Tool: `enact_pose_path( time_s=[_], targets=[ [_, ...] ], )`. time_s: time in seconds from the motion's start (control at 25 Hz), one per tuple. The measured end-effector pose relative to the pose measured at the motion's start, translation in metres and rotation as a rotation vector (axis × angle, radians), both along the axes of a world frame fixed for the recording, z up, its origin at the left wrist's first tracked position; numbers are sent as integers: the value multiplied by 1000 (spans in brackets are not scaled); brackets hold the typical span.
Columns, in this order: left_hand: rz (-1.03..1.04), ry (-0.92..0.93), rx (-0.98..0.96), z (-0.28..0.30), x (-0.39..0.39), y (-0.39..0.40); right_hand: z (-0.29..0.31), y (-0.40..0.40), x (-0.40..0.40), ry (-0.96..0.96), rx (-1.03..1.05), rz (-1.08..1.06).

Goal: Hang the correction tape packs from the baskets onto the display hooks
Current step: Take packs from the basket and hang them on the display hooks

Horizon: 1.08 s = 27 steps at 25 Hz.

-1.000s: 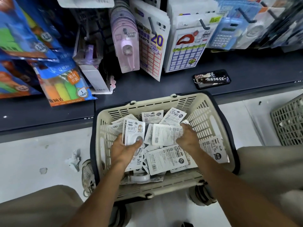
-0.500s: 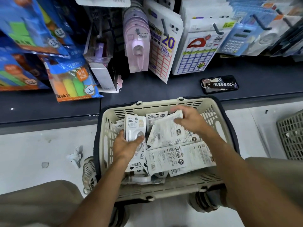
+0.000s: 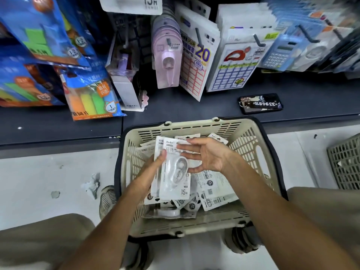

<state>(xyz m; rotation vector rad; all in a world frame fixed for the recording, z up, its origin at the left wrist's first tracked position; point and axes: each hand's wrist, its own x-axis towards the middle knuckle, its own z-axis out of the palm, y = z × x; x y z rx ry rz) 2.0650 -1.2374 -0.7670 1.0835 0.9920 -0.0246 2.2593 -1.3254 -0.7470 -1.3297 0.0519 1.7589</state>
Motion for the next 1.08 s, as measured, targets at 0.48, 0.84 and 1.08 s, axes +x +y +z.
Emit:
enact_pose_path(
  time_s=[0.48,0.84,1.08],
  targets=[
    [58,235,210,-32,-4,4,-87,-76,-16,-1402,-45,1194],
    [-52,266,248,-32,-8,12,5,14,10,-1035,188,1018],
    [-29,67,-247,-16,-14,4,-4,4,-18,-1002,308,575]
  ],
)
